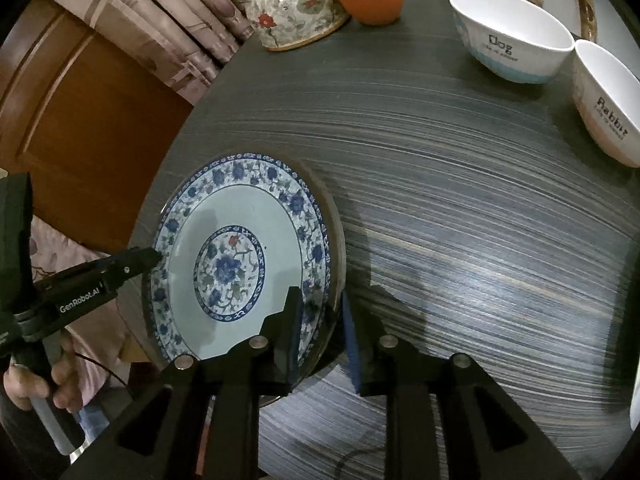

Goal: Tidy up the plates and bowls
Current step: 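Open both tools and release the stacked plates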

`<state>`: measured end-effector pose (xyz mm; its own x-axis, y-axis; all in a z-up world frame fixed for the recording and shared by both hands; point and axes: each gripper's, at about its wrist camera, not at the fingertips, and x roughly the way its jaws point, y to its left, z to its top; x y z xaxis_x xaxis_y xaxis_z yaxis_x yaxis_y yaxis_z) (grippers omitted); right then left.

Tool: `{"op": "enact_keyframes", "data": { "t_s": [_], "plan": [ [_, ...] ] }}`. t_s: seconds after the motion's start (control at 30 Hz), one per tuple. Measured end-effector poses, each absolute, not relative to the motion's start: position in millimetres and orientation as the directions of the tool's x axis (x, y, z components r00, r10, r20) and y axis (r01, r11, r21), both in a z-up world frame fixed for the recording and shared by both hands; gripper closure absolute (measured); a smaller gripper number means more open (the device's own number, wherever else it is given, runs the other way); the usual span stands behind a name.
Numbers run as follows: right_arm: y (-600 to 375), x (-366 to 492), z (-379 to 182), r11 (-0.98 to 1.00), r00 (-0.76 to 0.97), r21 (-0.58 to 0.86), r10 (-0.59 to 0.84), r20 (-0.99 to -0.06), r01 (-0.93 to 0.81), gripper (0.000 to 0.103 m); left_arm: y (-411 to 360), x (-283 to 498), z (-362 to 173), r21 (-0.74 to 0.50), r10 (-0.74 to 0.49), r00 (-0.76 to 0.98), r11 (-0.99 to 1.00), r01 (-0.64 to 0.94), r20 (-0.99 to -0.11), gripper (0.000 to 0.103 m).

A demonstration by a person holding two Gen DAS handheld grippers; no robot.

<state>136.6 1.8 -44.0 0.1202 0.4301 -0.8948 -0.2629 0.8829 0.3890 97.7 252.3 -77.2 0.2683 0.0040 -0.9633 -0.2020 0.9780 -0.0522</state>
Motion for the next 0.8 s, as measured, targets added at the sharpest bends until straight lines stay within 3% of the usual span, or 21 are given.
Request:
{"op": "enact_keyframes", "data": {
  "t_s": [0.33, 0.43, 0.8],
  "plan": [
    [-6.2, 128.5, -30.6, 0.875, 0.133, 0.403, 0.448, -0.884, -0.268, 0.078, 251.0, 79.3, -43.5, -0.068, 0.042, 0.411, 0.966, -0.249, -0.911, 0.072],
    [-13.6, 124.8, -23.9, 0.871, 0.141, 0.413, 0.459, -0.877, -0.267, 0.078, 245.0, 73.3, -32.0, -0.134, -0.011, 0.452, 0.961, -0.243, -0.892, 0.065],
    [-76.5, 94.2, -2.7, 0.880, 0.200, 0.403, 0.455, -0.868, -0.252, 0.078, 163.2, 69.7, -21.7, -0.242, -0.168, 0.453, 0.964, -0.112, -0.876, 0.064]
  ]
}}
